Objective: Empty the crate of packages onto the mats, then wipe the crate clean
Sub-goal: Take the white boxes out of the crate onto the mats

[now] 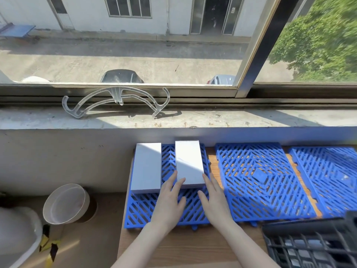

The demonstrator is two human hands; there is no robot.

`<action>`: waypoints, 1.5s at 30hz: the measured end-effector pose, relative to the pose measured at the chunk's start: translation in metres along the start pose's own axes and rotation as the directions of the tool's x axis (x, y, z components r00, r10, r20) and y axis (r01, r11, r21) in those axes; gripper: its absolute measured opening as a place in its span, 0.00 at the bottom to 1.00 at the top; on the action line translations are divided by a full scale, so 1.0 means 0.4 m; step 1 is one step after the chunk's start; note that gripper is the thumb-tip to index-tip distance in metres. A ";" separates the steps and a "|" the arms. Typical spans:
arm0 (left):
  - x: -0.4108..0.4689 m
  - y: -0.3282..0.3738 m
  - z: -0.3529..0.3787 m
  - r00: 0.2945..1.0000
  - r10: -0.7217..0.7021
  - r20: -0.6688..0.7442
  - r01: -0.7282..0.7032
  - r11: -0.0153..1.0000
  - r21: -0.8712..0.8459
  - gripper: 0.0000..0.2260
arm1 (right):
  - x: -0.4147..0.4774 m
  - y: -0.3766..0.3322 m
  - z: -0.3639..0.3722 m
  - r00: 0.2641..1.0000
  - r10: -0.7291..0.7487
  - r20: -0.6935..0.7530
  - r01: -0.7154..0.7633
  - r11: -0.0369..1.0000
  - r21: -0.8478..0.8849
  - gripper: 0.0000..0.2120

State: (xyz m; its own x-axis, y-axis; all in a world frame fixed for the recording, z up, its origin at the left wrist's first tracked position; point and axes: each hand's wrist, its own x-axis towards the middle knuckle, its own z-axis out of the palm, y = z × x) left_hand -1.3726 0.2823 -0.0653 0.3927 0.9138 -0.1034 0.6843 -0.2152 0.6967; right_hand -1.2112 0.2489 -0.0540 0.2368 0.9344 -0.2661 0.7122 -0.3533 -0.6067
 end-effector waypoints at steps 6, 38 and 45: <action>-0.005 0.109 -0.038 0.972 -0.002 -0.233 -0.035 0.987 -0.155 0.13 | -0.049 -0.040 -0.118 0.995 -0.009 -0.102 0.031 0.976 0.214 0.23; -0.368 1.308 0.551 0.649 0.760 0.044 -0.717 0.630 -0.299 0.14 | -0.880 0.669 -1.005 0.706 0.225 -0.671 -0.017 0.953 0.301 0.13; -0.251 1.434 0.705 0.669 0.662 0.338 -0.671 0.734 -0.109 0.29 | -0.861 0.857 -1.105 0.736 0.179 -0.653 -0.231 0.973 0.007 0.19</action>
State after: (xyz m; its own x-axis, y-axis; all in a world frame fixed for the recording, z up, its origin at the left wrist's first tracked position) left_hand -0.8462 -0.0300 0.1444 0.9233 0.3527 0.1520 0.1718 -0.7333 0.6579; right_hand -0.7564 -0.1738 0.1608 0.7334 0.6544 0.1842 0.6334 -0.5595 -0.5345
